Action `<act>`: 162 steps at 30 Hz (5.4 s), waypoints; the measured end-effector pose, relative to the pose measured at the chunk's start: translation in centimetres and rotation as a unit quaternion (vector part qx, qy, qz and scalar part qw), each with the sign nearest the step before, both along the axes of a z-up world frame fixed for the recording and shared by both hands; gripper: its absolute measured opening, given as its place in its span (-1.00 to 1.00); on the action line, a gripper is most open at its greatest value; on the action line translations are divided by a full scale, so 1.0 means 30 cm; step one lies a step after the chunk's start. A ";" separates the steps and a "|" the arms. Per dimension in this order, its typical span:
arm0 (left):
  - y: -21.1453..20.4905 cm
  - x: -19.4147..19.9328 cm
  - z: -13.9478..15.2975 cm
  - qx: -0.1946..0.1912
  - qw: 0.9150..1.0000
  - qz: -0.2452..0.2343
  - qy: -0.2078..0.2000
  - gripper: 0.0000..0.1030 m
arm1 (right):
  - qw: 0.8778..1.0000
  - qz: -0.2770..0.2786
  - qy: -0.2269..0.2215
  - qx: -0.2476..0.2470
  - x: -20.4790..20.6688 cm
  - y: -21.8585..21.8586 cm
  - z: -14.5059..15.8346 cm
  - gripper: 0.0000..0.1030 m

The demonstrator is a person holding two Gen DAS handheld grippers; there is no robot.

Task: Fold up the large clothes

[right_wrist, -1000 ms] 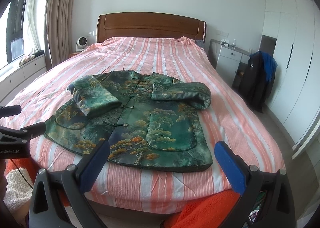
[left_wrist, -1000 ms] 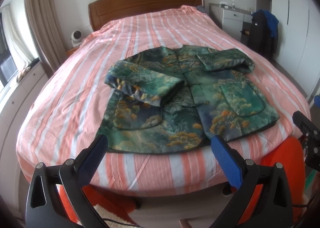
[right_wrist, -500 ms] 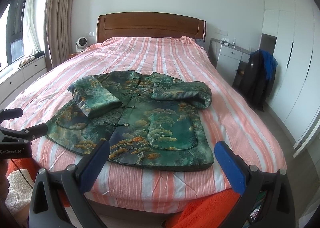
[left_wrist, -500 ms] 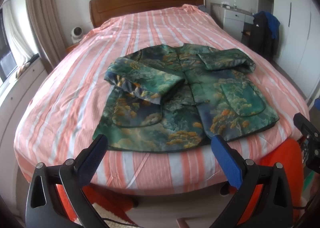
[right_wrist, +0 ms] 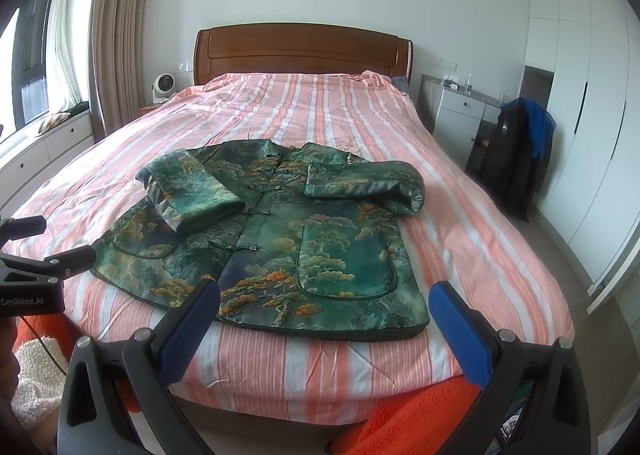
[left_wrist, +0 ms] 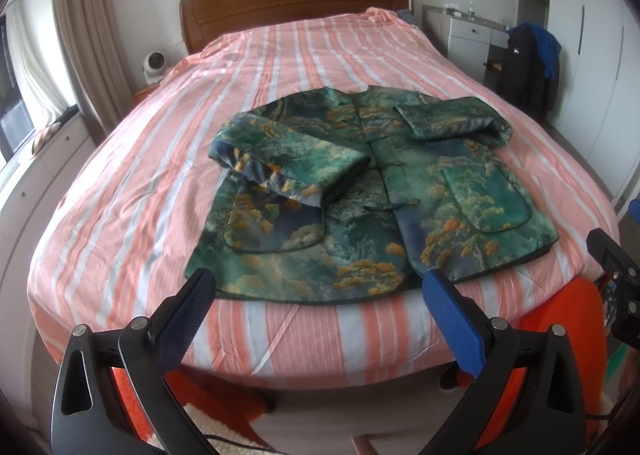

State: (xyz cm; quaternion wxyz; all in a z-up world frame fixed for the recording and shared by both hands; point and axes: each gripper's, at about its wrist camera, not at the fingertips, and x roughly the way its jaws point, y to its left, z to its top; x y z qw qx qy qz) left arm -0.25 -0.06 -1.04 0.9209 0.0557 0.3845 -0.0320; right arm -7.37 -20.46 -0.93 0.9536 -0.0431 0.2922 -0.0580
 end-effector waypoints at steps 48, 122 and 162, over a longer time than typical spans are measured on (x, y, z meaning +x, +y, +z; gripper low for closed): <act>-0.040 0.001 0.020 -0.011 1.000 0.004 0.007 0.99 | 1.000 -0.007 -0.008 -0.017 -0.006 0.003 0.004 0.99; 0.538 0.286 -0.343 -0.180 0.964 -0.011 0.195 -0.80 | 0.948 0.046 0.225 0.220 0.505 -0.633 -0.431 -0.73; 0.271 0.102 -0.117 0.026 0.999 0.010 0.017 0.98 | 0.998 0.047 -0.003 0.041 0.176 -0.280 -0.357 0.66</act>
